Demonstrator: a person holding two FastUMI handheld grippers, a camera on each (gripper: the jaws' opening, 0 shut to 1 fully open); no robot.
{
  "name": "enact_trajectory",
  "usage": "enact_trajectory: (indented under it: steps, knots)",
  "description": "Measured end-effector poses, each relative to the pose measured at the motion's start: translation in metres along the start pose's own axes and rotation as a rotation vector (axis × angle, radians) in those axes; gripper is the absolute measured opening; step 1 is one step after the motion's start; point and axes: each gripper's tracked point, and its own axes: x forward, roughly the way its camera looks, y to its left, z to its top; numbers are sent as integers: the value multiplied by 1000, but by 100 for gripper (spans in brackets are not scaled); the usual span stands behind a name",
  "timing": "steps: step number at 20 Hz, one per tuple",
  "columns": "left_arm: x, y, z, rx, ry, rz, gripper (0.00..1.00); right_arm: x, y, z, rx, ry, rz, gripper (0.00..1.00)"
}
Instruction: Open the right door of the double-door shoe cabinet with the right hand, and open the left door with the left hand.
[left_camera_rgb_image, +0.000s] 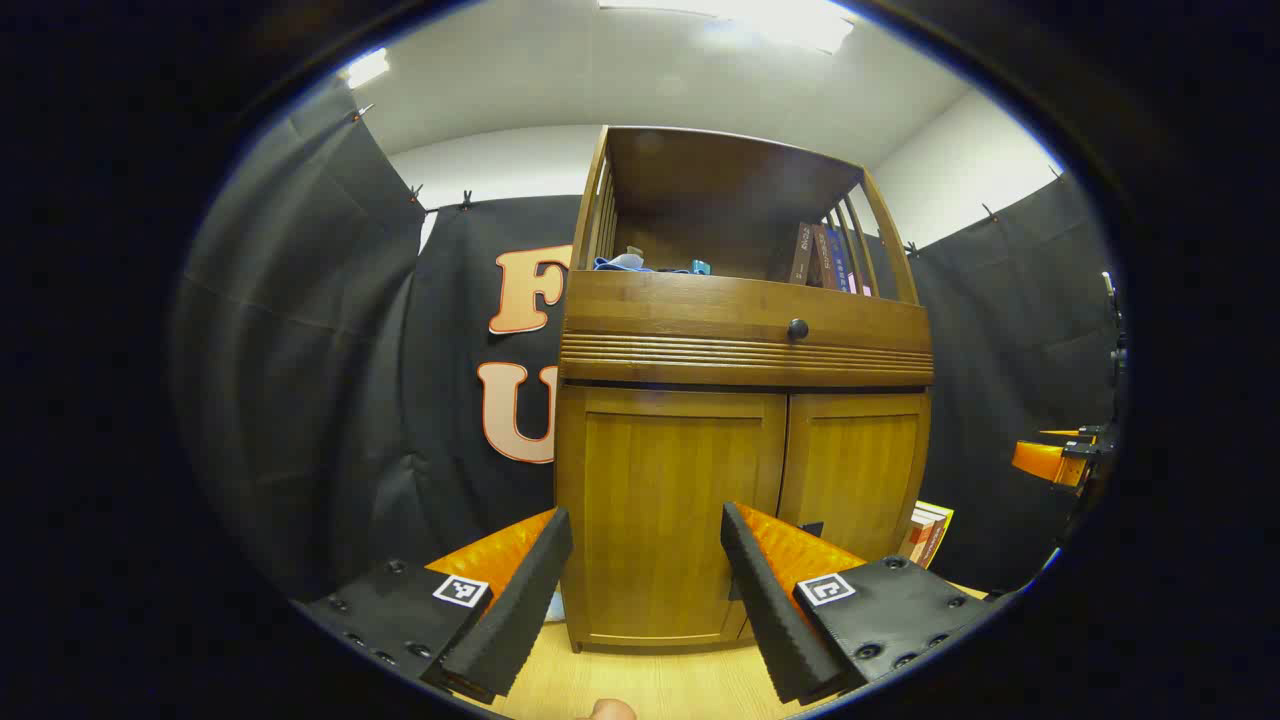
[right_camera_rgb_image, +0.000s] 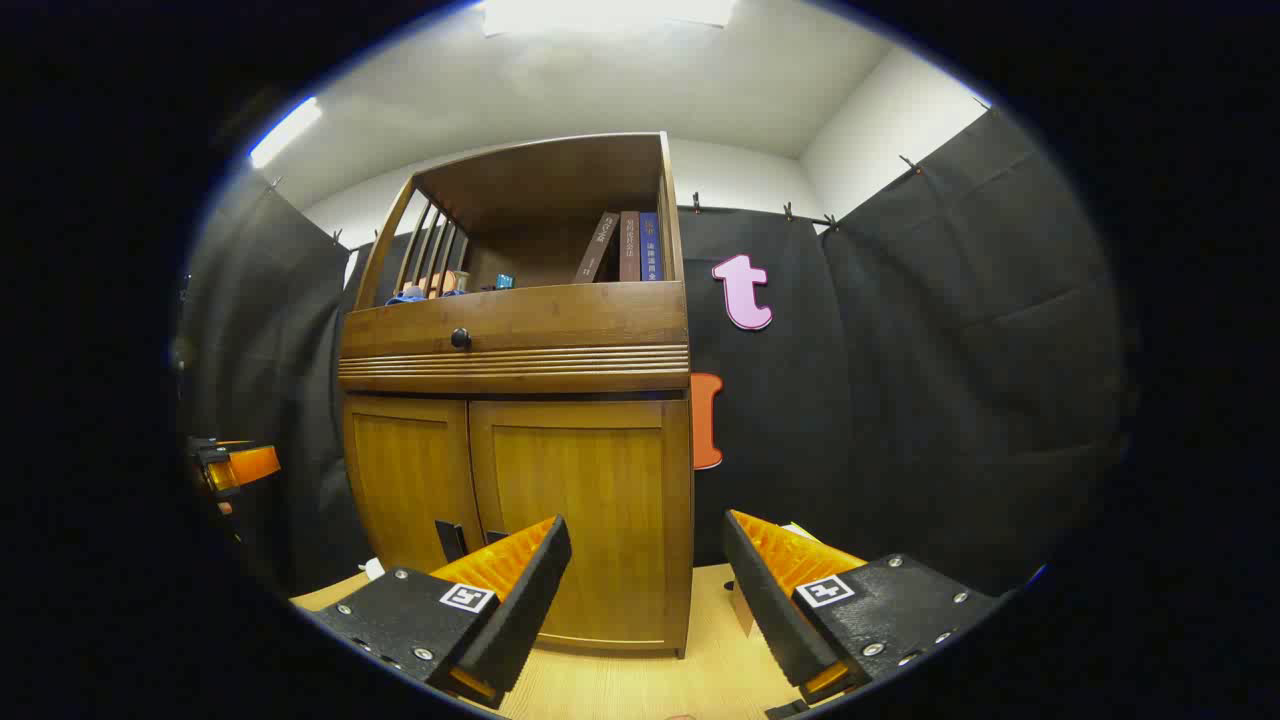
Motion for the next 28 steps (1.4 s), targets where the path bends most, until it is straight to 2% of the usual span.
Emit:
enact_trajectory:
  steps: [2, 4, 5, 9, 10, 11, 12, 13, 14, 16, 18, 19, 21, 23, 24, 26, 28]
  knots:
    - [-1, 5, -5, 3, 11, -9, 99, -3, 10, 1, -6, 3, 2, 98]
    - [-5, 12, -7, -1, 12, -7, 99, -5, 20, 2, -9, 0, 12, 94]
    - [-8, 16, -6, -3, 11, -2, 99, -6, 24, 3, -8, 3, 20, 98]
    - [-18, 45, 0, 9, -10, 58, 96, -6, 31, 5, -21, -5, 18, 94]
    - [-20, 50, 0, 6, -16, 68, 96, -6, 34, 5, -25, -6, 23, 98]
    - [-22, 51, 0, 1, -19, 78, 99, -6, 37, 4, -29, -6, 29, 94]
    - [-22, 53, 1, 11, -21, 91, 96, -5, 38, 2, -33, -3, 31, 94]
    - [-23, 56, 1, 22, -25, 101, 99, -5, 39, 1, -37, -1, 33, 98]
    - [-23, 55, 2, 23, -26, 100, 99, -4, 42, 2, -36, -2, 36, 94]
    - [-24, 43, 2, -6, -24, 61, 96, -4, 45, 0, -30, 1, 38, 97]
    - [-24, 42, 2, -19, -22, 39, 96, -4, 47, -2, -26, 7, 42, 94]
    - [-24, 44, 3, -15, -25, 43, 94, -4, 48, -3, -28, 11, 46, 98]
    - [-25, 50, 3, 3, -29, 62, 99, -3, 50, -5, -34, 11, 51, 98]
    - [-25, 54, 2, 18, -32, 85, 99, 0, 53, -13, -34, 19, 50, 98]
    - [-25, 54, 1, 26, -33, 87, 99, 2, 56, -18, -30, 25, 51, 94]
    - [-26, 52, -3, 21, -29, 75, 99, 7, 64, -33, -26, 46, 58, 98]
    - [-27, 50, -3, 13, -30, 63, 99, 13, 72, -50, -29, 63, 65, 94]
